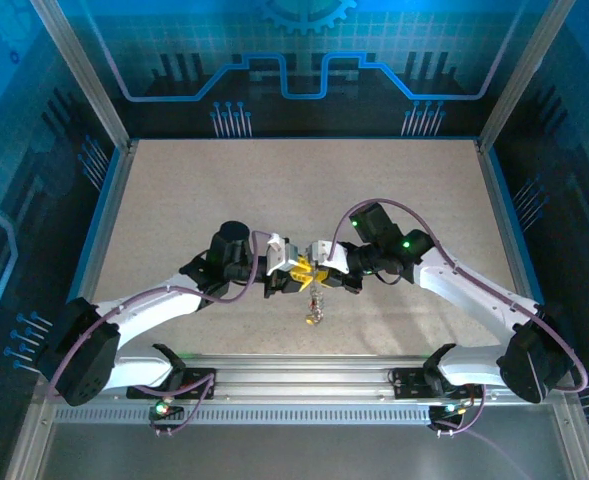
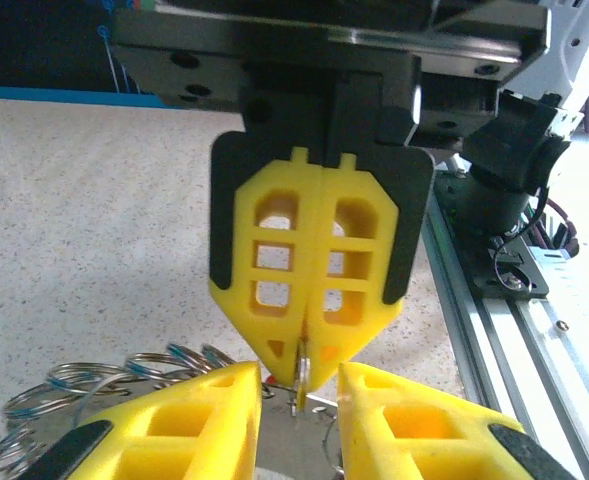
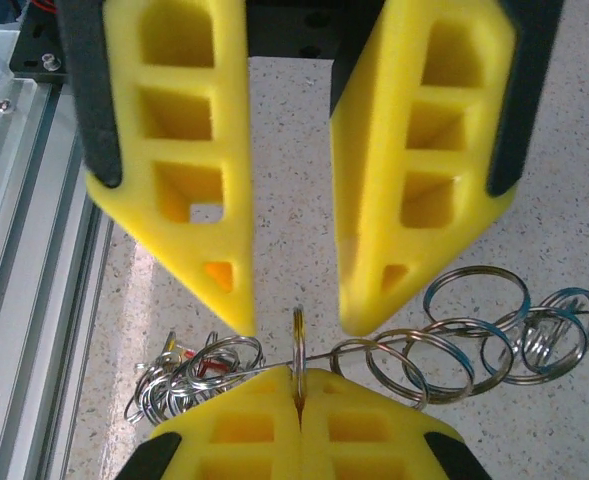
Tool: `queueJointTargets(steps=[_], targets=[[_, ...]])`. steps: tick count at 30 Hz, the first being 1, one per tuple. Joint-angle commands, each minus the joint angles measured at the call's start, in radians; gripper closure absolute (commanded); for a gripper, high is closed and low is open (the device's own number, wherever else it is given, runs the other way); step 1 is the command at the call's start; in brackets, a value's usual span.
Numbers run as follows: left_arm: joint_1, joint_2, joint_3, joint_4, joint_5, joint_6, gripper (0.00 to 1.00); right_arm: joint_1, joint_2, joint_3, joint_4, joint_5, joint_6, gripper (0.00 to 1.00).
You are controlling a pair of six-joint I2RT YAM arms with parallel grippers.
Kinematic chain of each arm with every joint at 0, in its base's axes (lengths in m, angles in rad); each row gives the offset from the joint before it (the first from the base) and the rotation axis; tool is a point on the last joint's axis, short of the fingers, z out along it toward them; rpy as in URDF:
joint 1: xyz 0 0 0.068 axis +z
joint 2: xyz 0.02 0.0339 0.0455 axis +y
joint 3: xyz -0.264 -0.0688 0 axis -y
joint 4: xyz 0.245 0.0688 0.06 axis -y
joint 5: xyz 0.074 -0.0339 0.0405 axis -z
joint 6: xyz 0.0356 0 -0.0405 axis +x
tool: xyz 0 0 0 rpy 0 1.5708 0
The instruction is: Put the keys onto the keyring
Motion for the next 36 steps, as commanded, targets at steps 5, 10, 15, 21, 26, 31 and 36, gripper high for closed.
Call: queueJointTargets(steps=[5, 10, 15, 21, 26, 31, 36], targets=[[-0.008, -0.031, 0.021, -0.06, 0.017, 0.053, 0.72, 0.014, 0.005, 0.025, 0.02, 0.014, -0.015, 1.0], [-0.012, -0.018, 0.047, -0.124, -0.009, 0.083, 0.74, 0.026, 0.0, 0.024, 0.024, 0.005, -0.025, 1.0], [-0.03, -0.019, 0.078, -0.17, -0.04, 0.113, 0.79, 0.03, 0.002, 0.028, 0.018, 0.01, -0.026, 1.0], [-0.043, -0.011, 0.1, -0.192, -0.039, 0.133, 1.0, 0.032, 0.002, 0.029, 0.022, 0.016, -0.027, 1.0], [-0.045, -0.011, 0.111, -0.233, -0.065, 0.149, 0.98, 0.025, -0.018, 0.02, 0.042, 0.007, -0.018, 1.0], [-0.044, -0.011, 0.122, -0.281, -0.079, 0.161, 0.89, 0.021, -0.027, 0.013, 0.047, 0.003, -0.015, 1.0], [-0.045, -0.011, 0.12, -0.288, -0.078, 0.163, 0.9, 0.02, -0.024, 0.014, 0.048, -0.006, -0.016, 1.0]])
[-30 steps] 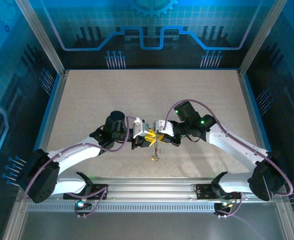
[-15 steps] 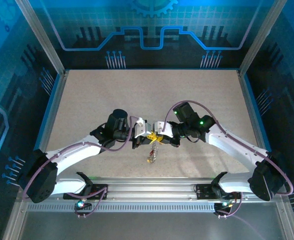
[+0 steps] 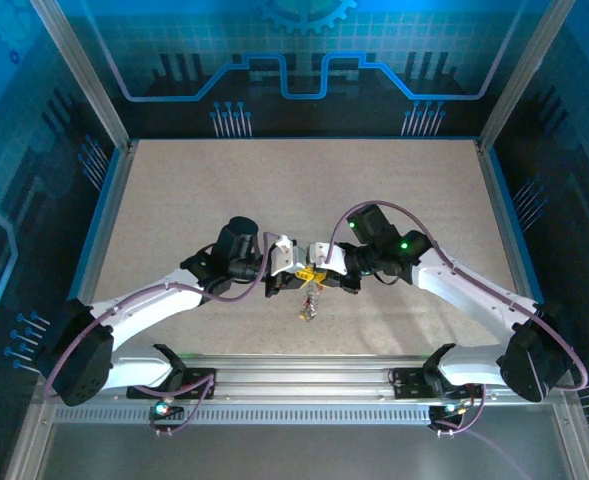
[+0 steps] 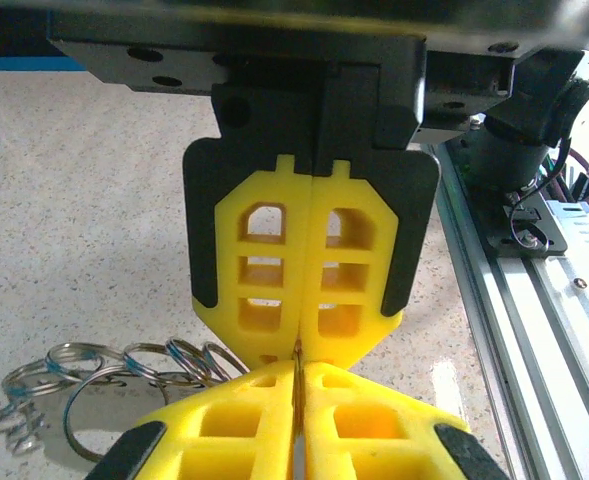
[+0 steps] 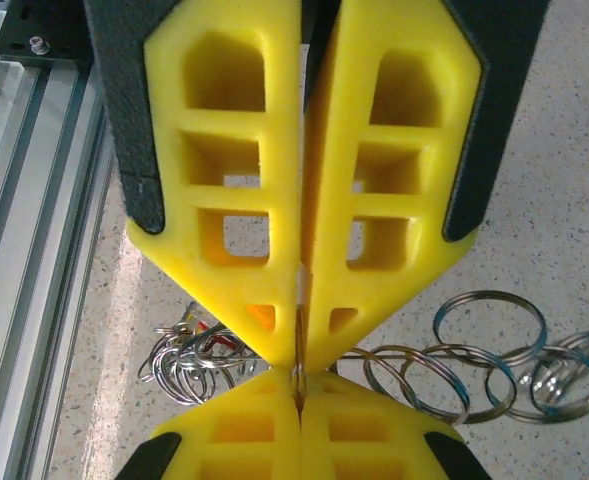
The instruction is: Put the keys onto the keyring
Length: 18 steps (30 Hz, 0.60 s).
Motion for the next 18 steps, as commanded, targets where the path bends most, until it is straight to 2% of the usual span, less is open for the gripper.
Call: queueJointTargets(steps=[1, 5, 11, 14, 16, 18], targets=[[-0.01, -0.007, 0.022, -0.06, -0.001, 0.026, 0.9, 0.001, -0.027, 0.014, 0.037, -0.034, 0.001, 1.0], [-0.012, -0.017, 0.02, -0.062, -0.003, 0.026, 0.86, 0.0, -0.03, 0.014, 0.036, -0.028, 0.001, 1.0], [-0.011, -0.02, 0.019, -0.07, -0.003, 0.025, 0.86, 0.001, -0.032, 0.014, 0.036, -0.03, 0.002, 1.0], [-0.011, -0.023, 0.015, -0.063, 0.004, 0.023, 0.92, 0.001, -0.031, 0.013, 0.037, -0.031, 0.003, 1.0], [-0.012, -0.022, 0.018, -0.056, 0.004, 0.018, 0.99, 0.003, -0.028, 0.013, 0.036, -0.034, 0.005, 0.98], [-0.012, -0.02, 0.023, -0.052, 0.007, 0.012, 1.0, 0.003, -0.026, 0.012, 0.041, -0.033, 0.006, 0.94]])
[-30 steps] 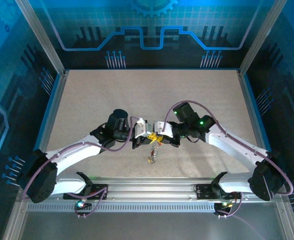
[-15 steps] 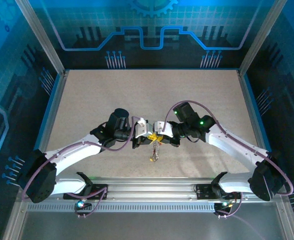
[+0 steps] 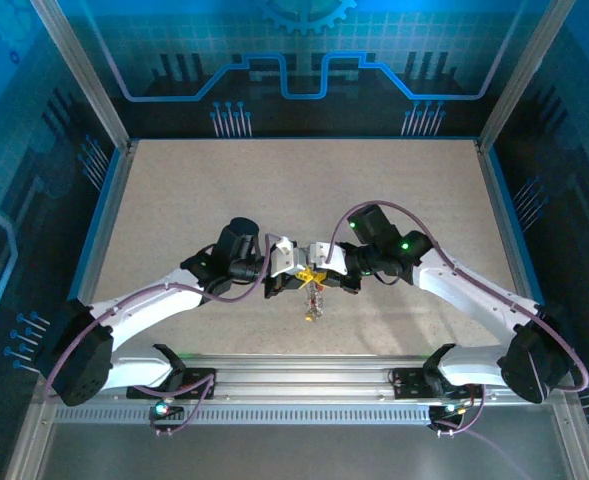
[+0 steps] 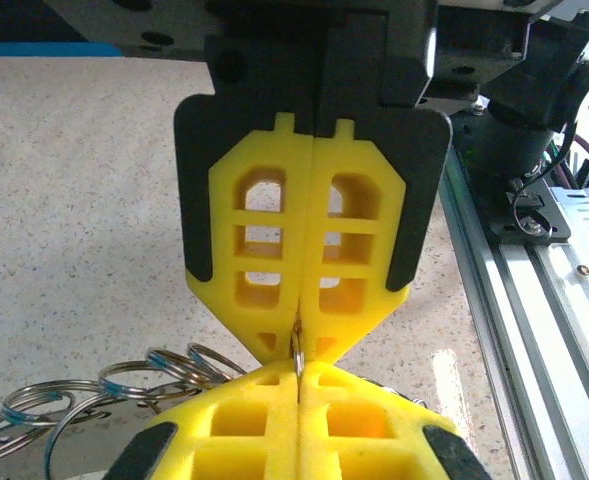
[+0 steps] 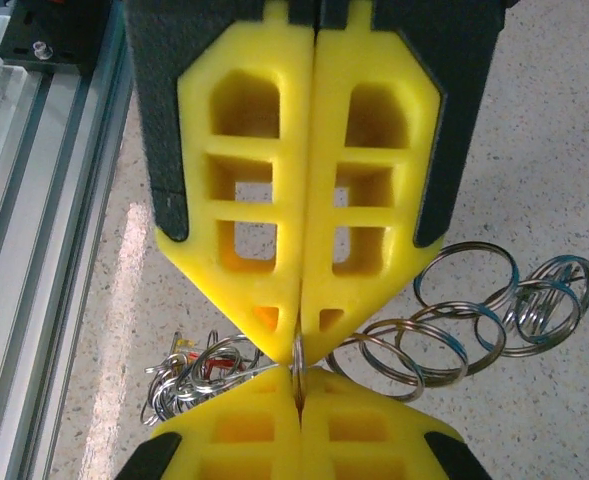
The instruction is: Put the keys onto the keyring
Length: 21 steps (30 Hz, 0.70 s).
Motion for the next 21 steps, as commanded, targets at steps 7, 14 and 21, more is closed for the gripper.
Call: queueJointTargets(steps=[7, 14, 21], targets=[[-0.003, -0.039, -0.001, 0.053, 0.039, -0.05, 1.0, -0.035, -0.033, 0.014, 0.031, -0.11, 0.044, 0.76], [0.039, -0.053, -0.071, 0.256, 0.099, -0.17, 1.0, -0.068, -0.033, 0.046, -0.027, -0.136, 0.029, 0.74], [0.06, -0.064, -0.125, 0.401, 0.125, -0.22, 1.0, -0.072, -0.033, 0.051, -0.042, -0.143, 0.019, 0.77]])
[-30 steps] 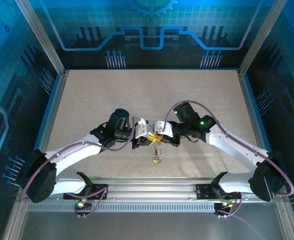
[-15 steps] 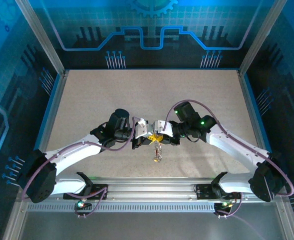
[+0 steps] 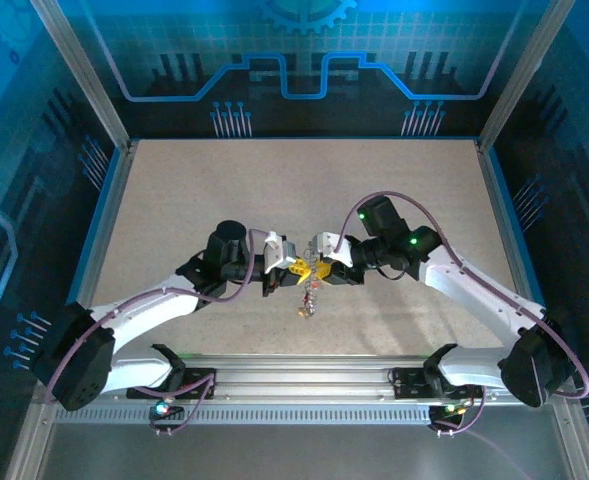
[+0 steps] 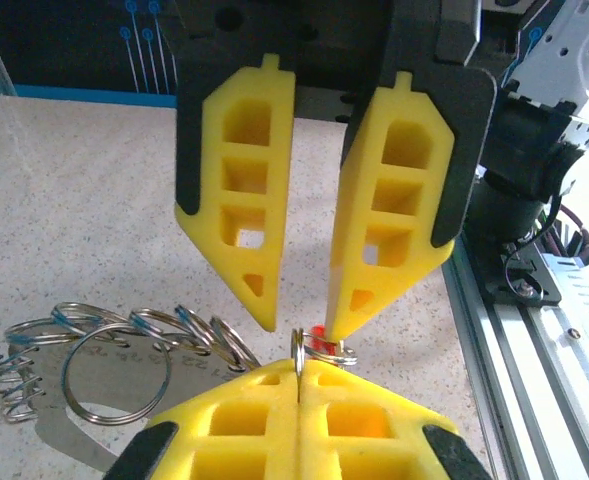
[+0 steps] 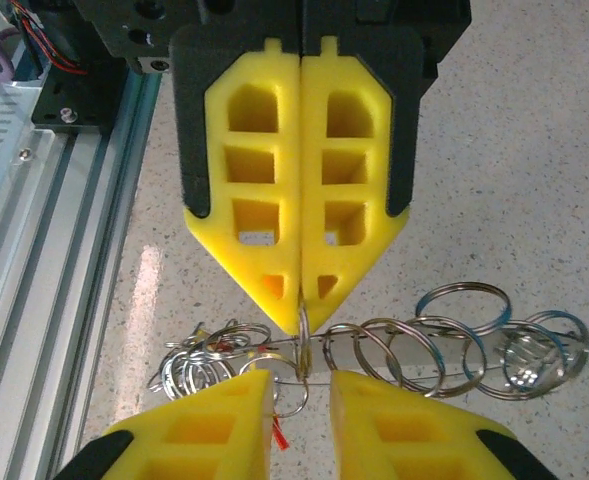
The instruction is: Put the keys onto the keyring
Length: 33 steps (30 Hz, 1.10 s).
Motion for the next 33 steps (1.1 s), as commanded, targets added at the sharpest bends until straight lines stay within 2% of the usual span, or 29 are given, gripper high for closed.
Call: queueJointTargets(steps=[1, 5, 15, 20, 27, 33], targets=[[0.009, -0.04, -0.023, 0.144, 0.058, -0.041, 1.0, -0.011, -0.016, 0.026, -0.032, -0.032, -0.006, 0.78], [0.01, -0.041, -0.034, 0.179, 0.066, -0.047, 1.0, -0.01, -0.007, 0.028, -0.035, -0.049, -0.008, 0.86], [0.004, -0.006, -0.076, 0.348, 0.08, -0.099, 1.0, 0.003, 0.014, 0.025, -0.001, -0.05, 0.006, 0.87], [-0.015, 0.032, -0.086, 0.419, 0.066, -0.115, 1.0, 0.01, 0.02, 0.027, 0.013, -0.076, 0.01, 0.9], [-0.034, 0.085, -0.082, 0.5, 0.058, -0.137, 1.0, 0.015, 0.011, 0.018, 0.04, -0.091, 0.021, 0.9], [-0.041, 0.105, -0.086, 0.526, 0.047, -0.138, 1.0, 0.0, -0.017, -0.005, 0.083, -0.109, 0.047, 0.86]])
